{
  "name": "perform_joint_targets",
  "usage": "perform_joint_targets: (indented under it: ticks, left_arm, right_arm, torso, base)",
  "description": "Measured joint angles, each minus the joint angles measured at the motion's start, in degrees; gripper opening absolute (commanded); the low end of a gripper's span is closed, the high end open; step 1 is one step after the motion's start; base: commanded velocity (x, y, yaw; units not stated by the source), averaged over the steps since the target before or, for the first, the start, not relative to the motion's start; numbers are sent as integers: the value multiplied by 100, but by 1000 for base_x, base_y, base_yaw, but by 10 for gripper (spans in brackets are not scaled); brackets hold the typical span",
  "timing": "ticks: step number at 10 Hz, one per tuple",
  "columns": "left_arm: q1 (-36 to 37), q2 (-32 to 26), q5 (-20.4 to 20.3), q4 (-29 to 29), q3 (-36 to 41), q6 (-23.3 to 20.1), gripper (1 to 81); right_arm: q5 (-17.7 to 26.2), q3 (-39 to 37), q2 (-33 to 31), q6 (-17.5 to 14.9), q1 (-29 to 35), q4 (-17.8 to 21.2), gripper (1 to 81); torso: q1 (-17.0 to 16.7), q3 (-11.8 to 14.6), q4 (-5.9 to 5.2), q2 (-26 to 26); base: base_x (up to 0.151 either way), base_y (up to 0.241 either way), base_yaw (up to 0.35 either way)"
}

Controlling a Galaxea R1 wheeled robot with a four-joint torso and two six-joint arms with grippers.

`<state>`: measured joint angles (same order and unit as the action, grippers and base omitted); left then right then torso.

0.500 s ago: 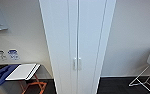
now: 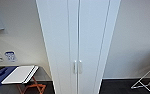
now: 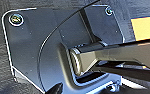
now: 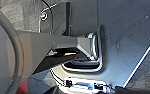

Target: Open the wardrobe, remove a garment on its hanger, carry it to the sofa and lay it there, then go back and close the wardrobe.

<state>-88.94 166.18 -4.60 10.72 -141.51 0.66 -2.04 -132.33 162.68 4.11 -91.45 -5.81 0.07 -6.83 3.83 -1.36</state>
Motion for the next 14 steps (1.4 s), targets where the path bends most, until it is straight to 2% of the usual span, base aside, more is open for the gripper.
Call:
perform_joint_targets:
  ticks: [8,14]
  left_arm:
    - [-11,61,11,5,-2,0,811]
    - [-17,0,20,0,24,2,811]
  right_arm:
    - [-96,-9,7,0,-27,0,811]
    - [-91,151,-118,-1,33,-2,811]
  torso:
    - [-5,0,0,-2]
    - [-2,0,0,0]
  base:
    - [136,0,0]
    - [0,0,0]
